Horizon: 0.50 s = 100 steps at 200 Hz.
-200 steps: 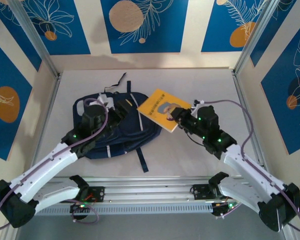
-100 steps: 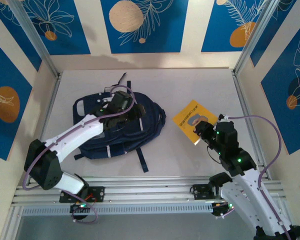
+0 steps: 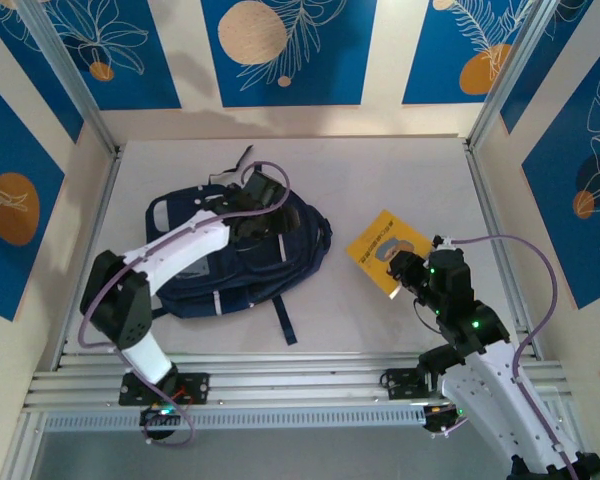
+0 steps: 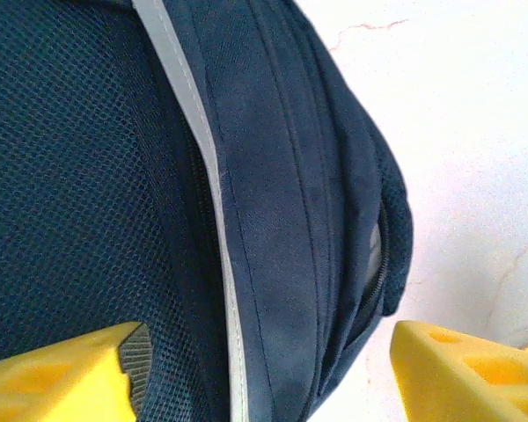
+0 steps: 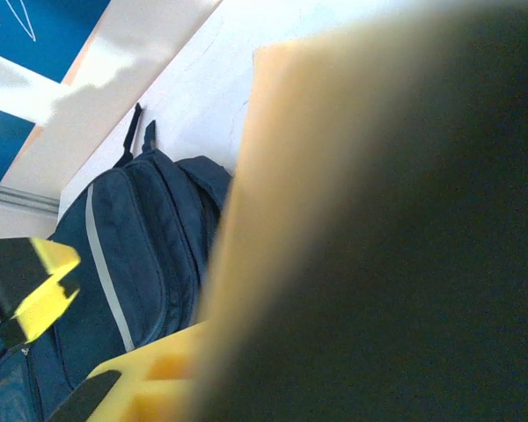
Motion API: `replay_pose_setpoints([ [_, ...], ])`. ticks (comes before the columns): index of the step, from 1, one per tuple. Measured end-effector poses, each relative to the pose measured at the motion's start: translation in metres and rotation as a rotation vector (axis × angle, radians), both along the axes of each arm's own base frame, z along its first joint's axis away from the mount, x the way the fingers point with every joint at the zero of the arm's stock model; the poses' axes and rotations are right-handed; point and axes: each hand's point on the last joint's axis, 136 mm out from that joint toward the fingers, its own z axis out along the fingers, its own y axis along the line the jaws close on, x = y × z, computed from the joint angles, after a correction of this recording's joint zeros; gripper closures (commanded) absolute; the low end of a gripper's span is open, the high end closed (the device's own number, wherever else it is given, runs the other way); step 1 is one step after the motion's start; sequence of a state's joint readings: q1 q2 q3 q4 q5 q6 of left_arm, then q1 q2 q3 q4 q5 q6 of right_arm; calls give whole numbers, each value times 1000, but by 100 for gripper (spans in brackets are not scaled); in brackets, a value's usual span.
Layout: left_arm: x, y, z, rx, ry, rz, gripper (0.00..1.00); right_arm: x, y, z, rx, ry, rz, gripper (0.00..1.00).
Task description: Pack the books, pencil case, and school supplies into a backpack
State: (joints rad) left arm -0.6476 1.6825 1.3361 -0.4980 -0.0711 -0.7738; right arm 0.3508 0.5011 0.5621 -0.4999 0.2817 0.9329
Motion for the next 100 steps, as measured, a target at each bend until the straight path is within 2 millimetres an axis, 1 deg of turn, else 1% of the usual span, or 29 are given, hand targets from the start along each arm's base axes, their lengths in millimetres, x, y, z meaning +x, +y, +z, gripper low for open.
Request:
replay_pose_setpoints([
  [24, 7, -2, -11, 26, 8, -15, 37, 0, 2, 2, 6, -7, 12, 100],
  [54, 25, -7, -13, 21, -4, -36, 50, 0, 5, 2, 14, -6, 26, 100],
  [82, 37, -15, -19, 1, 0, -55, 56, -1, 6, 0, 15, -3, 29, 100],
  [100, 40, -19, -25, 0, 12, -66, 57, -1, 7, -2, 17, 2, 35, 100],
])
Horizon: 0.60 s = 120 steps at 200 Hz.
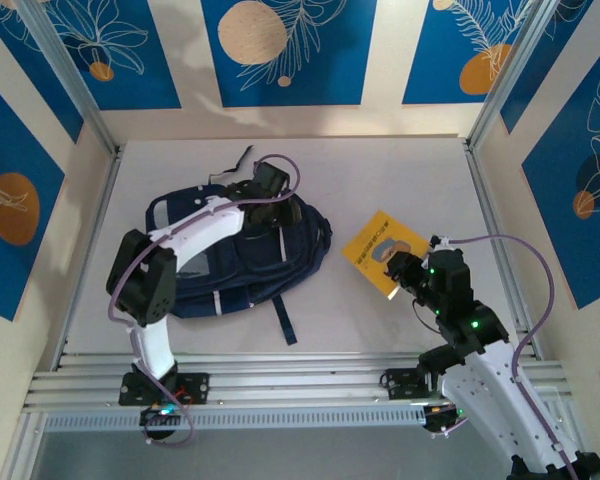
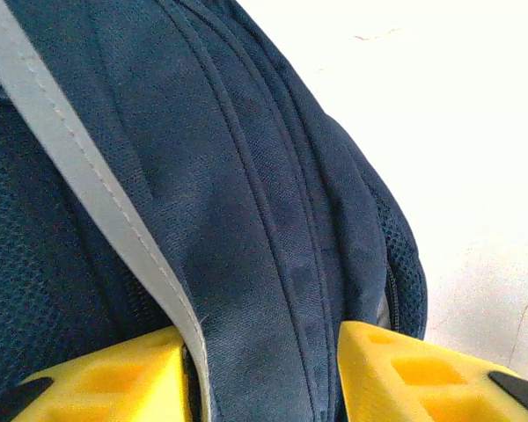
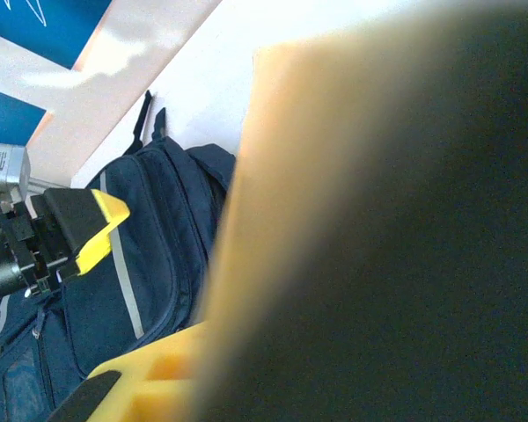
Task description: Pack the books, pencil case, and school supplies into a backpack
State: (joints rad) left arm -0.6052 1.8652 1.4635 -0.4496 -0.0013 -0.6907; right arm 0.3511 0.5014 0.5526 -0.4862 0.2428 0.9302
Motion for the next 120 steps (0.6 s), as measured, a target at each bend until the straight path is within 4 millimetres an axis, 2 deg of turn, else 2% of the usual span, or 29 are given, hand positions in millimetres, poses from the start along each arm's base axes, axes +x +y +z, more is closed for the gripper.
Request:
replay_pose_setpoints([
  [69, 5, 0, -19, 21, 36, -16, 62, 1, 2, -2, 1, 8, 6, 100],
  [120, 6, 8, -24, 53, 36, 7, 58, 1, 2, -2, 1, 7, 7, 100],
])
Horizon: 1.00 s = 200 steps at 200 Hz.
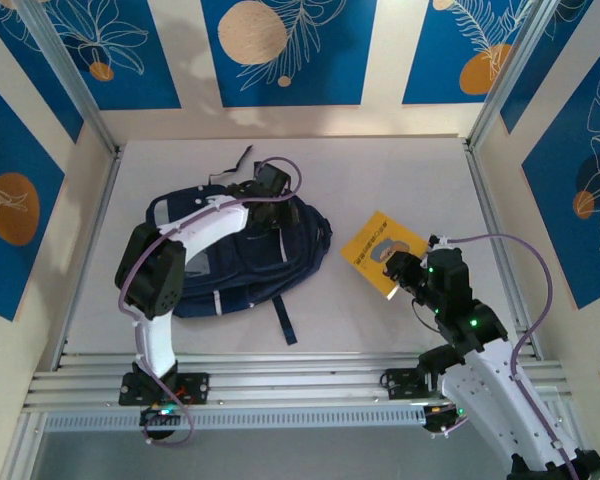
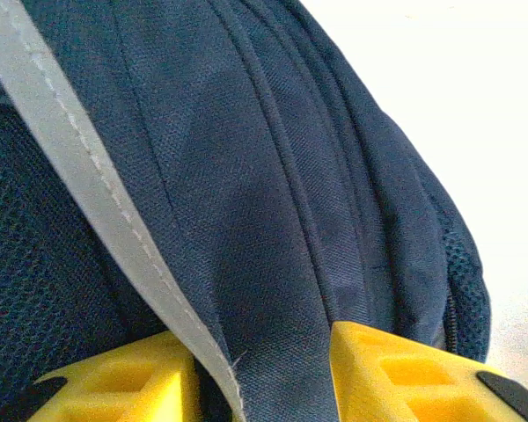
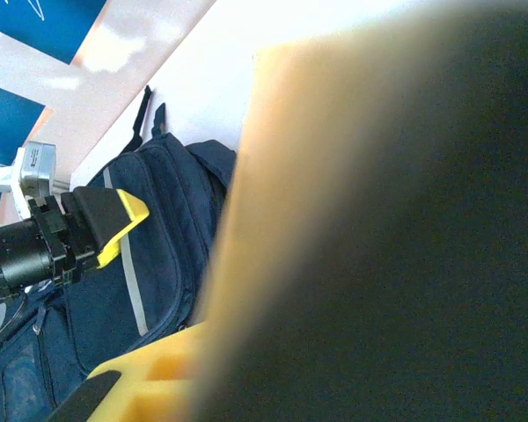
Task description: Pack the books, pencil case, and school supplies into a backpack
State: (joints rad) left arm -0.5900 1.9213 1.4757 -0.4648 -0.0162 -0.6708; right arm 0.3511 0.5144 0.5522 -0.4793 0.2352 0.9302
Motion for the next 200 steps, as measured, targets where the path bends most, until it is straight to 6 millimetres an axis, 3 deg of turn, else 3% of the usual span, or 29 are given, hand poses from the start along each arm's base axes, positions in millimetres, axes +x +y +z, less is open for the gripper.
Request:
replay_pose_setpoints([
  [16, -2, 2, -3, 5, 2, 3, 58, 0, 0, 0, 0, 0, 0, 100],
  [28, -2, 3, -4, 7, 2, 5, 64, 1, 0, 0, 2, -2, 0, 100],
  [36, -2, 3, -4, 6, 2, 8, 72, 1, 1, -1, 5, 1, 1, 100],
  [54, 0, 4, -5, 21, 5, -3, 100, 2, 2, -3, 3, 9, 2, 100],
  [95, 9, 0, 1, 56, 33, -51, 100, 2, 0, -5, -5, 16, -5, 100],
  [146, 7, -23, 70, 46, -10, -213, 100, -5, -11, -5, -47, 46, -44, 100],
  [171, -12, -41, 92, 2, -12, -321, 100, -11, -13, 19, -51, -3, -42, 100],
  [200, -43, -47, 123, -63, -6, -419, 100, -20, -16, 74, -54, -119, -21, 100],
])
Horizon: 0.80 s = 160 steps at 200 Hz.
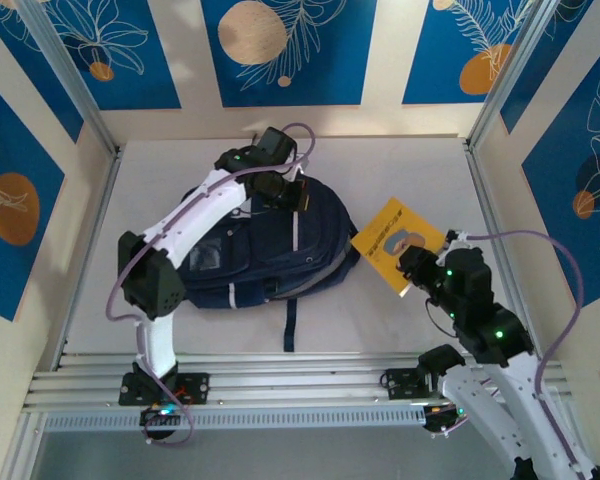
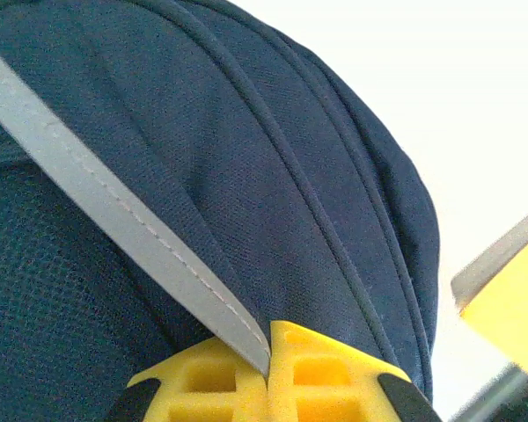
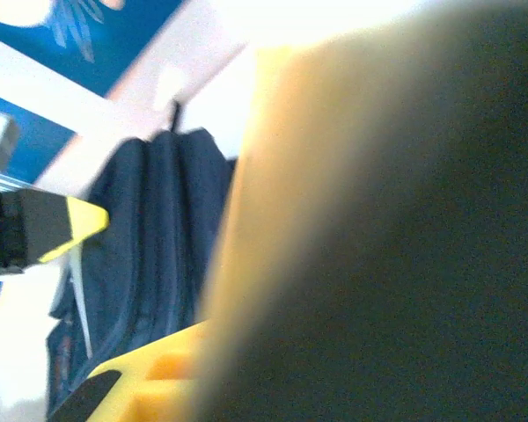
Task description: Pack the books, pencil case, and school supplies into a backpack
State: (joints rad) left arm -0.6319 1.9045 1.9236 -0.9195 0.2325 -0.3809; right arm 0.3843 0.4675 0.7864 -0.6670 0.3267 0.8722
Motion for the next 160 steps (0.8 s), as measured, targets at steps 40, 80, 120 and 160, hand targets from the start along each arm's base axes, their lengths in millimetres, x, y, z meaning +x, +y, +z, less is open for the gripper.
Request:
replay_pose_setpoints([
  [40, -33, 20, 68, -110, -52, -37, 100, -14, -1, 56, -30, -141, 56, 100],
  [80, -51, 28, 96, -204, -33, -77, 100, -29, 12, 47, -37, -112, 162, 100],
  [120, -61, 27, 105, -249, -6, -130, 100, -42, 54, 23, 90, -33, 382, 100],
  [160, -60, 31, 112, -289, 13, -139, 100, -40, 88, -7, 244, 82, 511, 100],
])
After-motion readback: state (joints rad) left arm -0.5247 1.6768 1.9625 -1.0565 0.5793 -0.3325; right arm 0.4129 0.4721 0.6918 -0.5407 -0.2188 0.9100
